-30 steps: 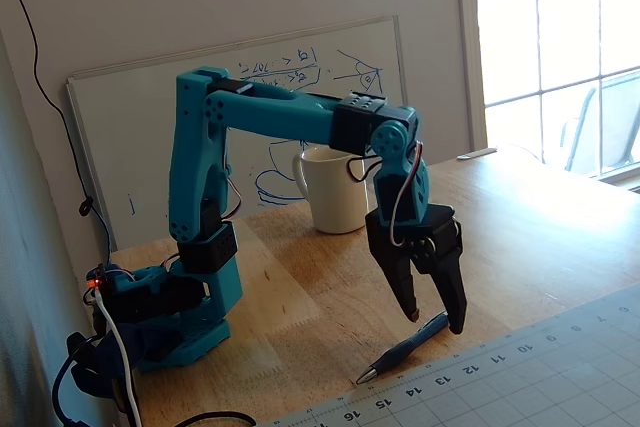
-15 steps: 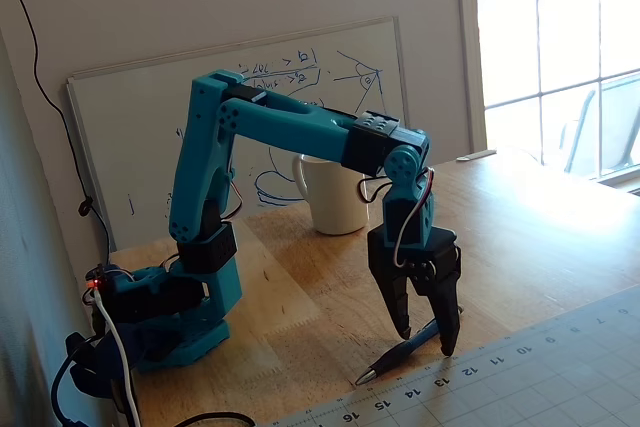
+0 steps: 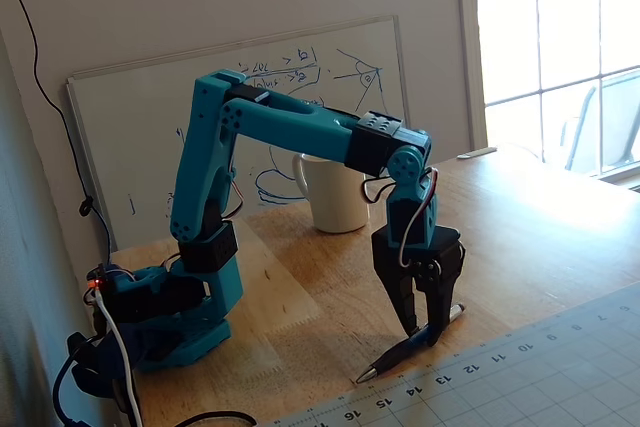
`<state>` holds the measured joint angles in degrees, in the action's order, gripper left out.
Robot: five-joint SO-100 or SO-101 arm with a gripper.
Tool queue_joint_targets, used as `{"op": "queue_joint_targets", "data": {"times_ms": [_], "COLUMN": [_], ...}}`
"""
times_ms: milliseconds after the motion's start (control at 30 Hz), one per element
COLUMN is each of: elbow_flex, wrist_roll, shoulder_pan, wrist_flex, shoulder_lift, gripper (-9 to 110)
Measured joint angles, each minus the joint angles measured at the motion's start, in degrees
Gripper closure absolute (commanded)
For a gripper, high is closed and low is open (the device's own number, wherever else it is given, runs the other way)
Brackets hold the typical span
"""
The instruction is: Grasp a pen and put it in a mug.
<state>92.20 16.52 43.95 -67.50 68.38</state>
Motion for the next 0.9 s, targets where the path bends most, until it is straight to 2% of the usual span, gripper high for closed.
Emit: {"op": "queue_joint_targets", "data": {"times_ms": [500, 900], "elbow_flex": [0.1, 0.1], "wrist_roll": [0.0, 0.0], "shoulder_pan": [-5.2, -16.5], "wrist_flex": [0.0, -0.4], "shoulder_lift": [1.0, 18.1], "gripper": [97, 97]}}
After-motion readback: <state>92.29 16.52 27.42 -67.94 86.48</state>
